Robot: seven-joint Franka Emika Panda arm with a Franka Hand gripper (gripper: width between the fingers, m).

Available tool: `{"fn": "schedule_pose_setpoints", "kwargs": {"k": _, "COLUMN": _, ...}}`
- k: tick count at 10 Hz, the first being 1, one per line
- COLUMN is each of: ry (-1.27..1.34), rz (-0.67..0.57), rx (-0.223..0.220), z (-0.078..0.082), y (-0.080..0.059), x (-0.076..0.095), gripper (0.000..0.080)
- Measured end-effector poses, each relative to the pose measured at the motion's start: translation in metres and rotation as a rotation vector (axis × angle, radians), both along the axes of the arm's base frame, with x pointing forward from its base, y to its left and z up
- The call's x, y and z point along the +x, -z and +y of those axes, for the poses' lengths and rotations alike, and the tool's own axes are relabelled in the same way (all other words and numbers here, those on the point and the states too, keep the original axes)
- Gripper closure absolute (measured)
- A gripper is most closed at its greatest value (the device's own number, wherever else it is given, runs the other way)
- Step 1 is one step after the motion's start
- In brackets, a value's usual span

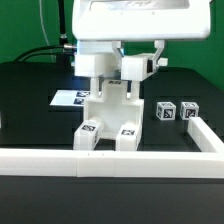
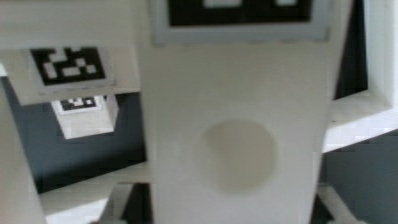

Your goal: Assemble chair

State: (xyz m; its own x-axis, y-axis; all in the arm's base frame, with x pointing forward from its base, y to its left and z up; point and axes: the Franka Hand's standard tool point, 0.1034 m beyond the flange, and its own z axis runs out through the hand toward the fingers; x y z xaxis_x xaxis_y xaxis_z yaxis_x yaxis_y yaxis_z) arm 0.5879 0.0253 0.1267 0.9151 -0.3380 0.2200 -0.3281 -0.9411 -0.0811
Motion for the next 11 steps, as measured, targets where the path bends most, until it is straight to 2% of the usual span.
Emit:
{"fn": "schedule_pose_setpoints", "kwargs": {"k": 9, "ry": -0.068, "rz": -0.005, "rx": -0.019, "z": -0.0011, "y": -0.0006, "x": 0.0033, "gripper": 0.0514}}
{"fn": "schedule_pose_setpoints", "kwargs": {"k": 11, "ry": -0.078, "rz": -0.006, "rx": -0.024, "z": -0.0058, "y": -0.0010, "x": 0.0035, "gripper": 0.0514}}
